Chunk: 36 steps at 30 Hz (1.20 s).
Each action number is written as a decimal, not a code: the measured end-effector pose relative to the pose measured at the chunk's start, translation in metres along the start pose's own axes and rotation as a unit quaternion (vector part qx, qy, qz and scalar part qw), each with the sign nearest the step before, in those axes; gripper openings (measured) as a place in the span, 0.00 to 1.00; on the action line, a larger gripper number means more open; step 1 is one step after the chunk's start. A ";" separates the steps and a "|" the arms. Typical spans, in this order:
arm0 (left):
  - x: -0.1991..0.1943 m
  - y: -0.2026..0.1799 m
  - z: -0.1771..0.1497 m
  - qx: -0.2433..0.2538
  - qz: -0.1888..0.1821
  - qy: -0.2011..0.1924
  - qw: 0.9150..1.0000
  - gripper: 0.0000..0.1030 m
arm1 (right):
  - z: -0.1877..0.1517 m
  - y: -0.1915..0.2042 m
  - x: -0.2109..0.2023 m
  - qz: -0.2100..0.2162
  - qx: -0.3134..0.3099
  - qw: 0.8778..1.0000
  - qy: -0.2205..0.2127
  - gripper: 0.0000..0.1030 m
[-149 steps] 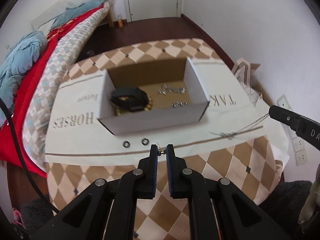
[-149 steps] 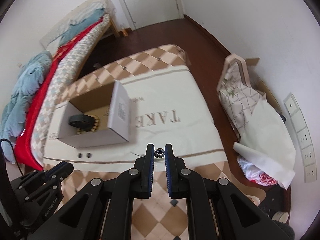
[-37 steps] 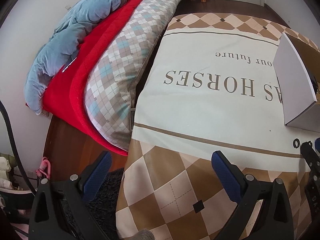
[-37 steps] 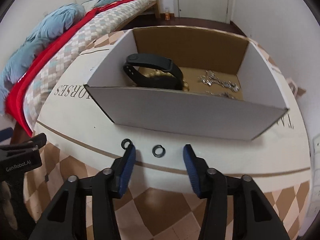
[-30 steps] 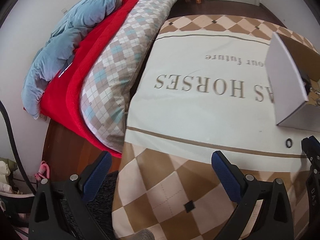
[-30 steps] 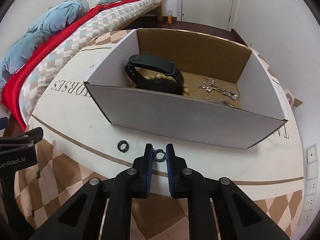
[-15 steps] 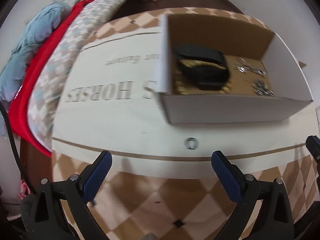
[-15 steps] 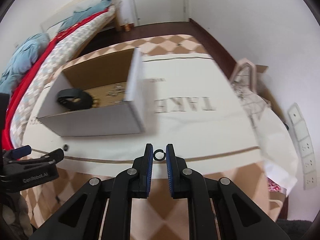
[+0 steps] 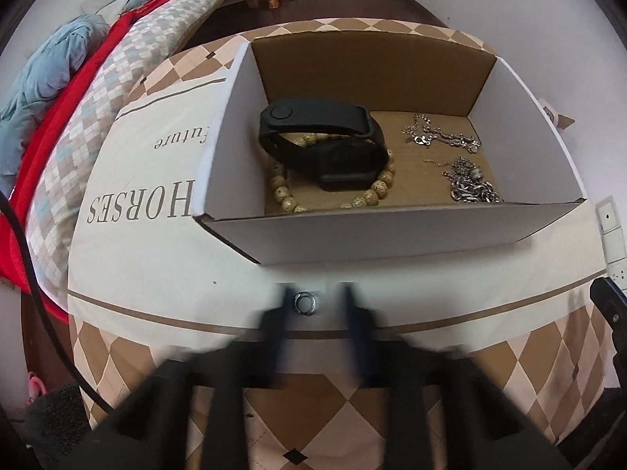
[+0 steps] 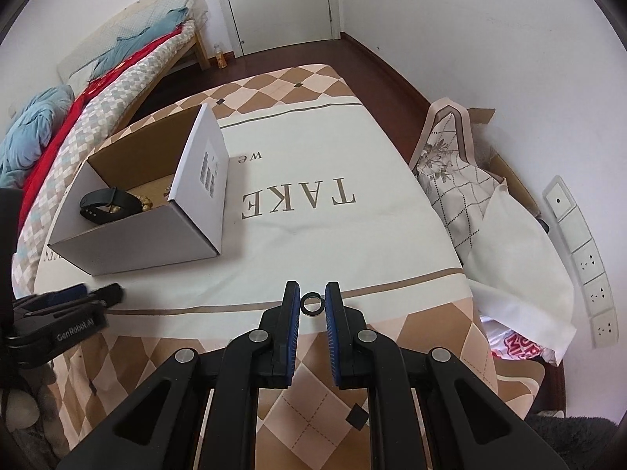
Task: Organize jewelry
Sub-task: 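Grasp the second black rubber ring with the left gripper while the right holds its ring, then carry both black rings into the white box and open both grippers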
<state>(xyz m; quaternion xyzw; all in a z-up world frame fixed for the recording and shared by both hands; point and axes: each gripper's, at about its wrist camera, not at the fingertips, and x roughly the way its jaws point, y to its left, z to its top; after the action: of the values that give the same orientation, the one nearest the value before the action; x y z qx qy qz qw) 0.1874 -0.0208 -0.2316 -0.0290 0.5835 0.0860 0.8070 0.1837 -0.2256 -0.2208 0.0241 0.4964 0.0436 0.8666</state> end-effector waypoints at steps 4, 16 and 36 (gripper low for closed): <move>-0.003 0.000 -0.003 -0.002 0.004 -0.005 1.000 0.10 | 0.004 0.003 -0.006 0.007 0.001 1.000 -0.007 0.13; -0.056 0.014 -0.009 0.001 0.012 -0.075 0.997 0.10 | 0.021 0.026 -0.049 0.059 -0.008 0.997 -0.052 0.13; -0.142 0.054 0.046 -0.031 -0.011 -0.128 0.991 0.10 | 0.082 0.083 -0.095 0.107 -0.058 0.989 -0.085 0.13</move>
<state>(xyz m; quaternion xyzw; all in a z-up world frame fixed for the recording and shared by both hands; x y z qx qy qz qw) 0.1780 0.0245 -0.0796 -0.0489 0.4719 0.0977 0.8748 0.2017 -0.1520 -0.0905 0.0303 0.4126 0.1625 0.8958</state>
